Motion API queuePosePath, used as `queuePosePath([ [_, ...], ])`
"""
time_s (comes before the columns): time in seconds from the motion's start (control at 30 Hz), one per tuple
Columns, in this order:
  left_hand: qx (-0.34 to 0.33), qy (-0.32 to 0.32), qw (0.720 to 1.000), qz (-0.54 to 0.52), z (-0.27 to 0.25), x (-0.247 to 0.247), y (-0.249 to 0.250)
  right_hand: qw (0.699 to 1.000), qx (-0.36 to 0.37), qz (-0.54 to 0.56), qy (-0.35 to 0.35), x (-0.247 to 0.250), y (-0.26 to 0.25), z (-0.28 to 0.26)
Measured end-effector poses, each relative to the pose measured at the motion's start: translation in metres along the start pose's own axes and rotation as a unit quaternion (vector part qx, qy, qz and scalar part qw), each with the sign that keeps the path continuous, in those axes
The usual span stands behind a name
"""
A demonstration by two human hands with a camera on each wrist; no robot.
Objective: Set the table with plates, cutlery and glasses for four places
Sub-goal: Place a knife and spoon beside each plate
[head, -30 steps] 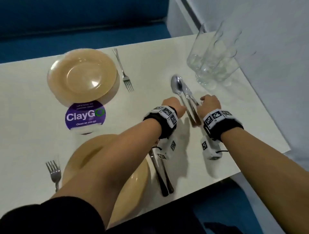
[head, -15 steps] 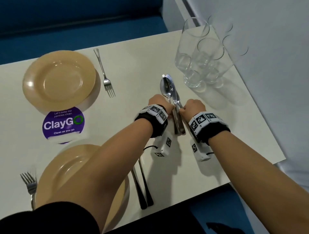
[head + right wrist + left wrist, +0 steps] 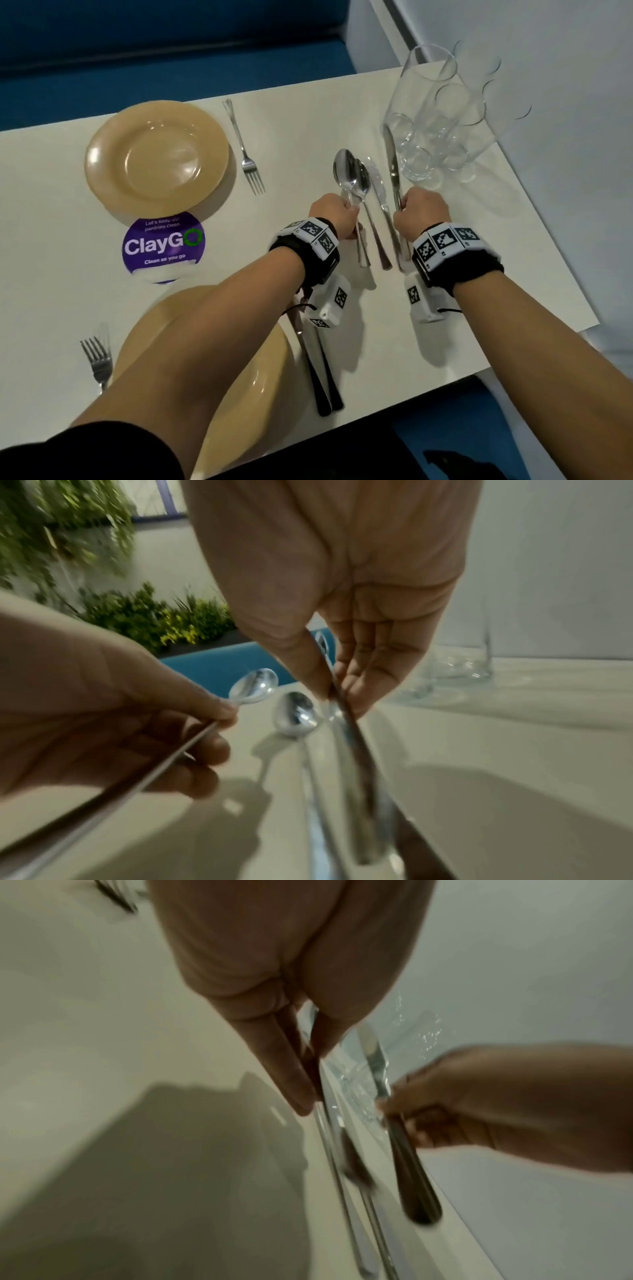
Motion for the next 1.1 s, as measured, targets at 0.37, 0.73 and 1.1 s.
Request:
queuePosePath([
  [0.37, -0.016, 0.106, 0.98, -0.169, -0.06, 0.154, -0.079, 0.88, 0.065, 0.463, -0.079, -0.032, -0.208, -0.053],
  [0.73, -0.037, 0.189, 0.981, 0.001, -0.105, 0.362, -0.218, 0.902, 0.432, -0.02, 0.002, -0.104, -0.404, -0.116],
  [1.1, 0.013, 0.185, 0.937, -0.296, -0.091, 0.443, -0.264, 0.932, 0.344, -0.11, -0.005, -0.119, -0.471, -0.089],
])
Point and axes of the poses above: each hand's wrist, its own z-axis towards the middle knuckle, its own x-axis out of the back of the hand, y = z × x, the point moved 2 cm from there along z, towards the middle knuckle, and after that the axes turned 7 degrees about x, right-handed, at the moved point
